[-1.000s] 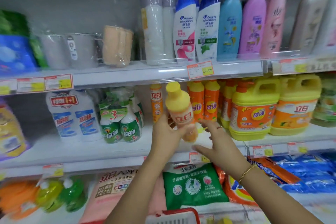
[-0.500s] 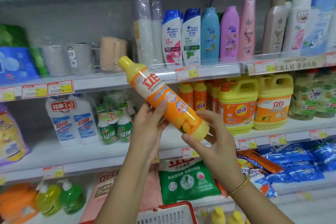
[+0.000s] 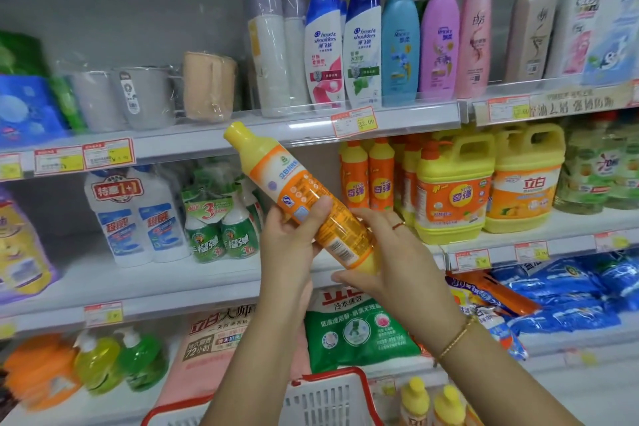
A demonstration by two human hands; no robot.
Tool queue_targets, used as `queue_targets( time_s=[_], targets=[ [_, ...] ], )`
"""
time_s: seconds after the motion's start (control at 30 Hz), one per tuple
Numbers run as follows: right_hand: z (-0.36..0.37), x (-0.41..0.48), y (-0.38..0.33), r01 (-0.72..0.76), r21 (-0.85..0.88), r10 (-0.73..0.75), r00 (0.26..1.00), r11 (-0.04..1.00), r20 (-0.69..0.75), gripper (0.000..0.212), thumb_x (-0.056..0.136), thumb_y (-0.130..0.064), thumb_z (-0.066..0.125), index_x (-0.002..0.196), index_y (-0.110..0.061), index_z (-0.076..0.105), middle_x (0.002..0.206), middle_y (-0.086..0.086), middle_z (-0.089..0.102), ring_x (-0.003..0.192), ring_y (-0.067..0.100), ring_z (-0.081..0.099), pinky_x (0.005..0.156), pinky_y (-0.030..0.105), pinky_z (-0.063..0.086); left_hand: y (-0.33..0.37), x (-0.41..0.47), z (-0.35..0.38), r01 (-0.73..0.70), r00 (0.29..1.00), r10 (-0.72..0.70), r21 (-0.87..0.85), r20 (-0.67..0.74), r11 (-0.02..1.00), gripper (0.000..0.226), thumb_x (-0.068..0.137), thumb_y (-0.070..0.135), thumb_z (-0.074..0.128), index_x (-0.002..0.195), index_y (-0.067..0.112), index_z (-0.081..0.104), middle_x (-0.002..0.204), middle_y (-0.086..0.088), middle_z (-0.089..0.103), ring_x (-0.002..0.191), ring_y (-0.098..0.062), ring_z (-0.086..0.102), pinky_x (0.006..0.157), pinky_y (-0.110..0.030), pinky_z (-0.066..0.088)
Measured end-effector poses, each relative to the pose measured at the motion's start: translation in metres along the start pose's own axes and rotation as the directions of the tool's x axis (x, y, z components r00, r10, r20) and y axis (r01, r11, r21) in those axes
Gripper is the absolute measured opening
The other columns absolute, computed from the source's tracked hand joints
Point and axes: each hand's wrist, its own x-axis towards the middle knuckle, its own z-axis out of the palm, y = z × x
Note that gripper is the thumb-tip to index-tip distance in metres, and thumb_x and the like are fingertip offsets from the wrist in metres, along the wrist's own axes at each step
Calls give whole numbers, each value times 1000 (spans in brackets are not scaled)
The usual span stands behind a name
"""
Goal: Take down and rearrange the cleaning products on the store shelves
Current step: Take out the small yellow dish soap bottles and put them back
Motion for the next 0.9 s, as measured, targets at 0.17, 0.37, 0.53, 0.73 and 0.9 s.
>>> queue_targets(
  time_s=[0.17,0.37,0.53,0.73,0.9],
  targets=[
    [1,2,5,-43,180,45,999,983,-7,68,68,-31,81,124,-36,42,99,-18,53,81,3,57,65,13,49,1,1,-7,16,996,-27,128,86,992,57,60,37,73,113,20,58,100,2,71,89,-11,71,70,-25,57],
    [-7,3,9,-500,830,-18,854,248,520,67,64,-17,83,123,-21,51,107,19,67,87,33,67,75,45,55,23,31,-32,219,939,-163,-160,304,963,82,65,44,81,131,4,53,122,-18,63,108,-27,63,89,-43,55],
    [-4,3,3,-701,668,-366,707,-250,605,57,79,-34,71,116,8,60,100,34,63,82,38,68,72,40,58,10,34,-40,331,915,-218,-325,340,886,82,44,32,95,113,2,63,109,-18,70,97,-24,70,84,-40,58],
    [-2,6,9,-730,614,-338,683,-299,648,59,73,-34,77,111,9,63,101,37,62,78,38,69,71,37,60,1,31,-40,416,908,-366,-355,202,837,74,71,25,72,133,-6,47,104,-21,70,89,-26,72,66,-33,59],
    [-2,10,15,-685,682,11,707,255,707,55,78,-38,71,119,-2,60,117,19,65,109,33,62,94,42,51,-4,41,-51,384,923,-355,-279,148,880,58,75,21,61,127,-4,53,105,-17,68,87,-24,70,75,-36,59]
  ],
)
